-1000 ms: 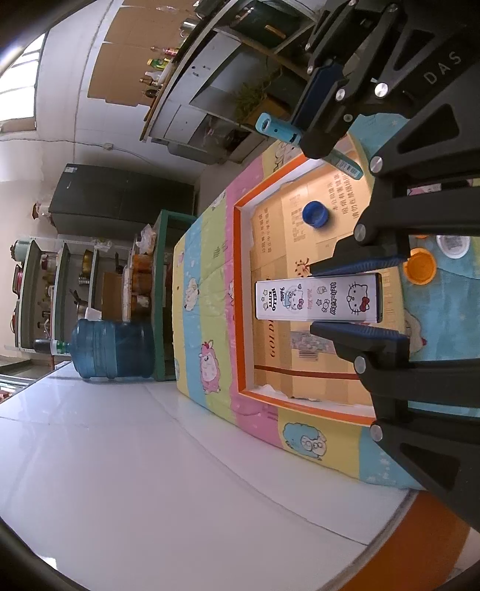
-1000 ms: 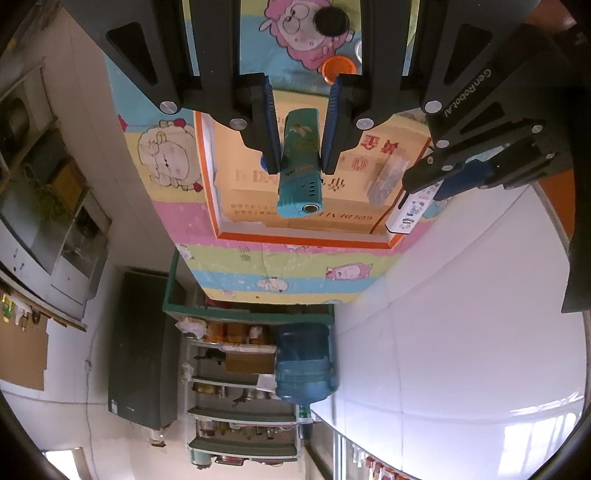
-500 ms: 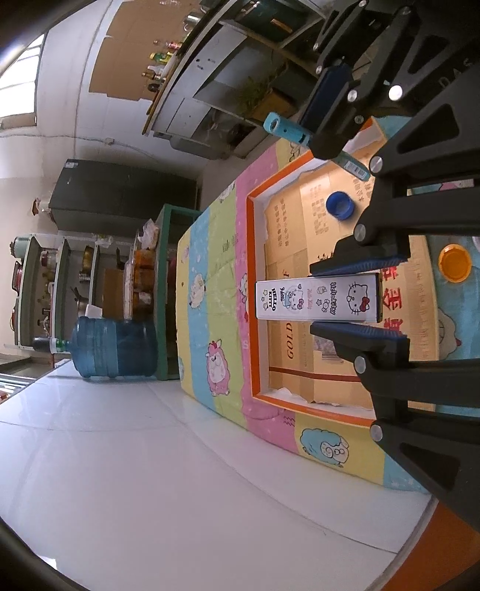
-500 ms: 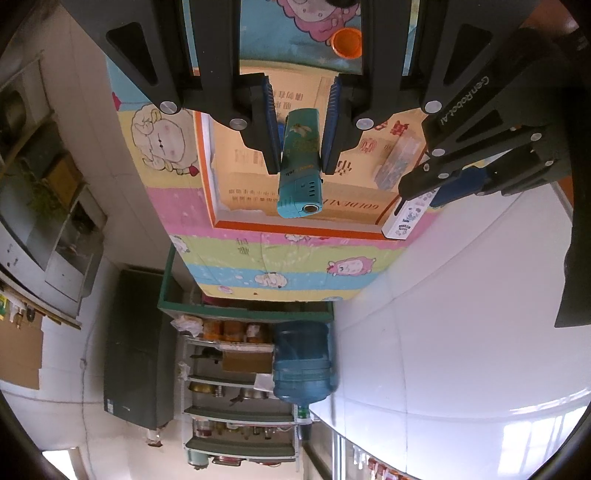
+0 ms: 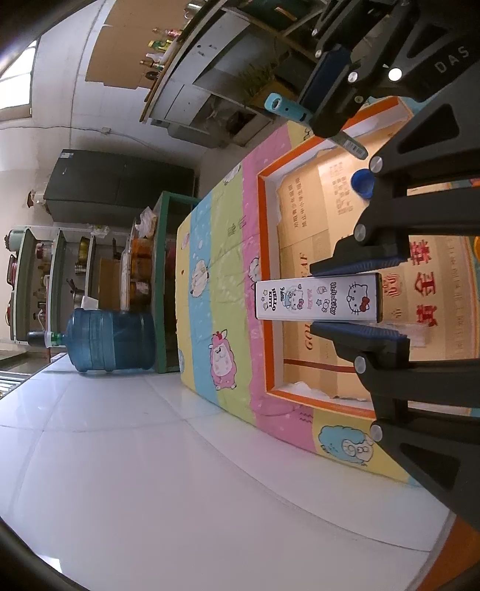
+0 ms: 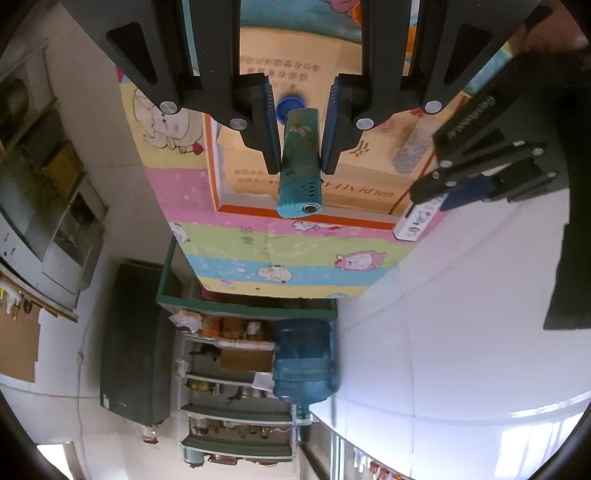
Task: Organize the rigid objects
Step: 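Carry the white tin with the left gripper while the right carries the blue tube into the tray, then open the right gripper dropping the blue tube while the left lowers and releases the white tin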
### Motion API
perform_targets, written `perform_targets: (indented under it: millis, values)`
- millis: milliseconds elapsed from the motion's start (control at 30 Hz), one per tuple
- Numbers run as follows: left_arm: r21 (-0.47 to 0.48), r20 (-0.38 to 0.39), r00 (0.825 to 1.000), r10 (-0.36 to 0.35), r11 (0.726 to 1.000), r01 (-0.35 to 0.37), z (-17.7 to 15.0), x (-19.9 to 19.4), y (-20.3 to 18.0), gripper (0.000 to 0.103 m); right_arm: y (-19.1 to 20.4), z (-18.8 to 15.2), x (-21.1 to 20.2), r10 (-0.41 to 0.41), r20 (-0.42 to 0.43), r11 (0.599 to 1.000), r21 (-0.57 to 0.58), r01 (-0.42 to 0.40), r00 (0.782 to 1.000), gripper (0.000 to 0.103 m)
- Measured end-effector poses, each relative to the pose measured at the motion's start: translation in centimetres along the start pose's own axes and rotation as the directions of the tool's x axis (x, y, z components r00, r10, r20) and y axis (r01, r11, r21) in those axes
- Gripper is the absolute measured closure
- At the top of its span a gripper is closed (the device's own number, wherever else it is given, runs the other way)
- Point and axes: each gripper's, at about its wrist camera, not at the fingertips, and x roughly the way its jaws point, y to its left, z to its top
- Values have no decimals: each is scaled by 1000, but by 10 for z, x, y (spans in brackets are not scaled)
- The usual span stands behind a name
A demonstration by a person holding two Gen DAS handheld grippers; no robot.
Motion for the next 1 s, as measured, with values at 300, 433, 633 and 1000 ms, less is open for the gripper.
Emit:
perform_targets:
  millis: [300,433,633,1000]
  values:
    - [-8,-29,999,-17,1000,17,15,23,2,78,-31,8,30,34,-32,999,14,-34,999,80]
    - [-12,-71,996,-46,999,45,17,40,1,78,-46,13,48,65,-67,998,28,-64,996,80]
    - [-25,-140,986,-90,996,88,19,66,-6,78,-60,19,82,131,-141,991,44,-126,981,80]
    - [-26,-209,973,-97,995,93,14,100,-14,78,-58,17,128,187,-263,982,13,-191,946,80]
